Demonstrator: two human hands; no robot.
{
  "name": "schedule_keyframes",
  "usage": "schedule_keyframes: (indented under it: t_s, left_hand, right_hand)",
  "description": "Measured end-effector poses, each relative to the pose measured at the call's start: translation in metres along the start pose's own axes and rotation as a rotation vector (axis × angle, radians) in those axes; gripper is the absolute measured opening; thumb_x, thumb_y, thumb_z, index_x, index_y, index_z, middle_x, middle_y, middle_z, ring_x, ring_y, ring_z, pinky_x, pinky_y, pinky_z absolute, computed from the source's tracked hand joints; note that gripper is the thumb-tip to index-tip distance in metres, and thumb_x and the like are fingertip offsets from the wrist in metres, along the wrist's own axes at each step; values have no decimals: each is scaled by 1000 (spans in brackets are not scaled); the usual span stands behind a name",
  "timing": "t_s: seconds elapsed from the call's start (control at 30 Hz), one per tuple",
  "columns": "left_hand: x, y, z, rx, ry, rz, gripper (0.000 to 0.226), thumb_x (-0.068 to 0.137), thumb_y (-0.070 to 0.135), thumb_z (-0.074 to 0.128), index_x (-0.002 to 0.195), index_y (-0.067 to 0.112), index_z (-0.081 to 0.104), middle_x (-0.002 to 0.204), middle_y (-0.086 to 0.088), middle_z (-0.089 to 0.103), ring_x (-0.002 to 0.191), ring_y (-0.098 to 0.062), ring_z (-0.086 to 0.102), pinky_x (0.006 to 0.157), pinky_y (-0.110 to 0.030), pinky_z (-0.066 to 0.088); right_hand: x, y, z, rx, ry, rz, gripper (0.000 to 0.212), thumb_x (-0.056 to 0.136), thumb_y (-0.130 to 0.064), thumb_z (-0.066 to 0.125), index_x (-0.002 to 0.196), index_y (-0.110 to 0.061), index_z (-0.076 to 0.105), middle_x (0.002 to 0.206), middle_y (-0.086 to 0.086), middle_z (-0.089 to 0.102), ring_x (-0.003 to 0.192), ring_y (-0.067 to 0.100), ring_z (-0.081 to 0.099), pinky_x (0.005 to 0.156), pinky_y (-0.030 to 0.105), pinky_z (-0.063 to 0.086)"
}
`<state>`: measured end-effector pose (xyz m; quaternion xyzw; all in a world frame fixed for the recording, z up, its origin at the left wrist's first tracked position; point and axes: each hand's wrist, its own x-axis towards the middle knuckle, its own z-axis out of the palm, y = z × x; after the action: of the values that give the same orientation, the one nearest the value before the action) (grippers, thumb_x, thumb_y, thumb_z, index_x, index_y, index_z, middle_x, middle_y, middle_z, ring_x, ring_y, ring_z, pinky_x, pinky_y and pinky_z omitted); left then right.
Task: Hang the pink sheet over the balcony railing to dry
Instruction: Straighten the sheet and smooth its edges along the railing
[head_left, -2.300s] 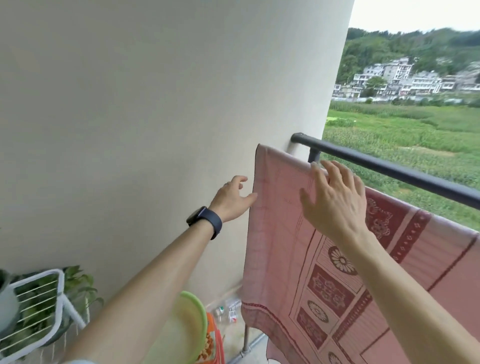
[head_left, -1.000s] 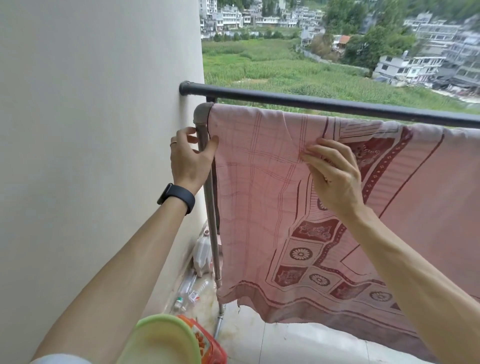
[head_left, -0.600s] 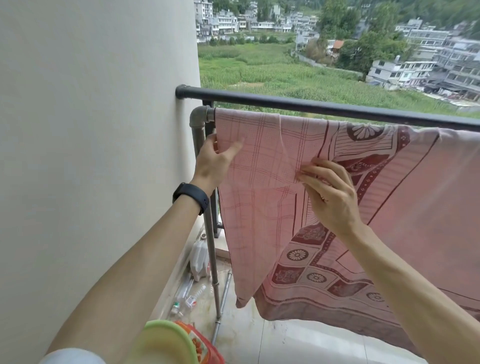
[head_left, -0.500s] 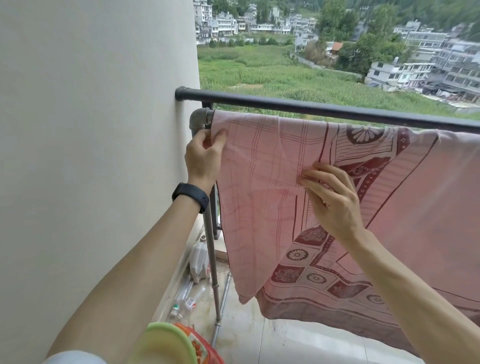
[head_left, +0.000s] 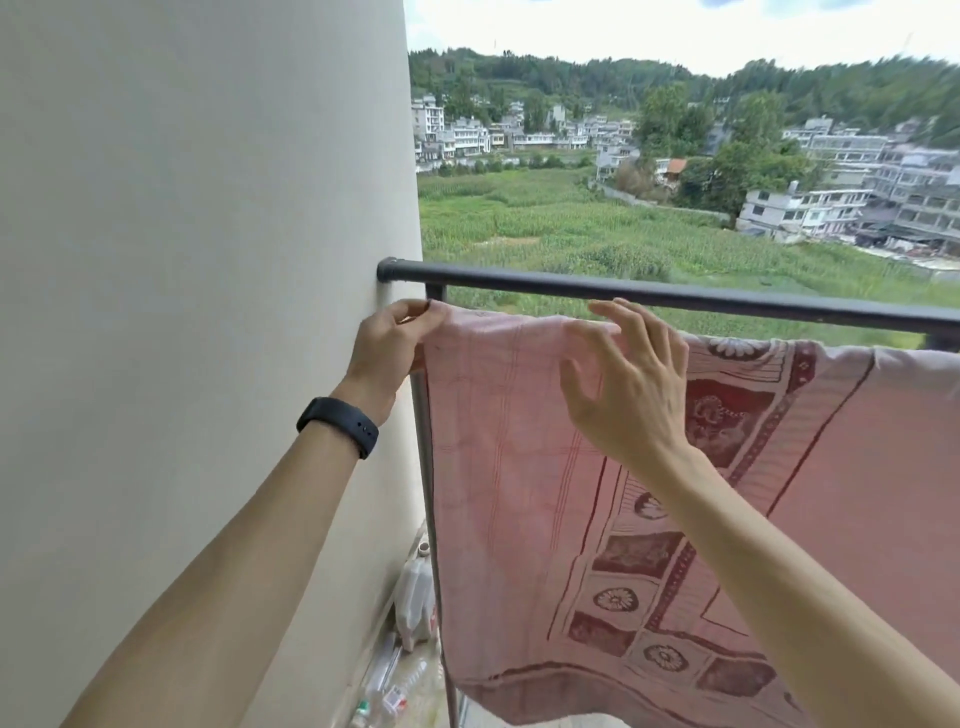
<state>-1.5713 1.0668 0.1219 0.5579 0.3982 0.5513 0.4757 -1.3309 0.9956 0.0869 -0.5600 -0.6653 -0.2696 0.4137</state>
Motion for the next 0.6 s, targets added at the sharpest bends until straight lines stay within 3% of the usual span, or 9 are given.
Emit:
schedule_keyframes:
  t_s: [0.1,0.2,0.4,0.6]
  left_hand:
    - [6,2,-12,-152,127,18,9,92,27,68,87,22,73,82,5,66,69,-13,62,58,-23,50]
    - [4,-7,-16,-40,91,-73,14,96,30,63,99,19,71,88,2,67,73,-18,60,58,-26,48]
    - [13,1,-25,-190,81,-52,7,94,29,64,90,25,69,78,7,66,68,-11,62,57,-23,50]
    - [9,-11,-25,-17,35,-159,11,94,25,58,93,19,67,81,4,62,72,-17,58,61,-27,47]
  right_hand:
    - [26,-16,9,-41,-245,121,45,96,-52,46,131,-25,56,134,1,60,127,25,51,115,54,24]
    - [38,-24,20,-95,-425,163,52,98,-61,26,127,-29,55,129,-2,62,125,23,51,116,56,17]
    - [42,-31,25,-77,-326,122,52,96,-62,30,124,-27,57,123,0,64,117,24,55,112,56,21]
    - [28,-20,23,-124,-332,82,48,99,-53,38,134,-24,51,138,3,56,126,24,51,114,53,21]
